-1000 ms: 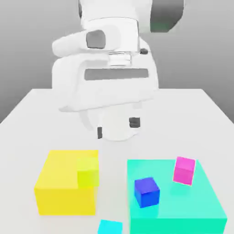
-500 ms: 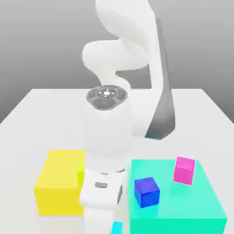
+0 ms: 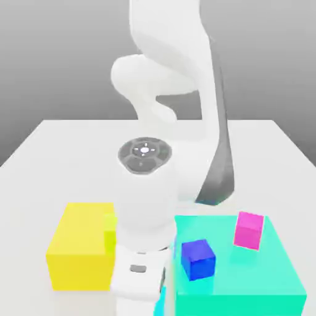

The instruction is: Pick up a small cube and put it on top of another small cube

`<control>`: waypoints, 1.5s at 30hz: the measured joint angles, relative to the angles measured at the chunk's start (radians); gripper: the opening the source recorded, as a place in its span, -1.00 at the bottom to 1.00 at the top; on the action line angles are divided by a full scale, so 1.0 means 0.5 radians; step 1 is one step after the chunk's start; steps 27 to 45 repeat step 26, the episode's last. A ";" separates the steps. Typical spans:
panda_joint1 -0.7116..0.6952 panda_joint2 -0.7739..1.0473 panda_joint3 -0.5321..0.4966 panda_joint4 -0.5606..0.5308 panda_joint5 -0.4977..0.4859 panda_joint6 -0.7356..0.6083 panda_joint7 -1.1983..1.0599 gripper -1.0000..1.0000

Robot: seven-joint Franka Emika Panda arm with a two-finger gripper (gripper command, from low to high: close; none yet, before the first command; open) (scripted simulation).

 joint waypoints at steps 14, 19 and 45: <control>0.181 -0.670 0.081 -0.189 -0.271 -0.440 -0.730 -1.00; 0.242 -0.776 0.089 -0.262 -0.211 -0.506 -1.060 -1.00; 0.255 -0.568 0.083 -0.340 -0.164 -0.225 -1.121 1.00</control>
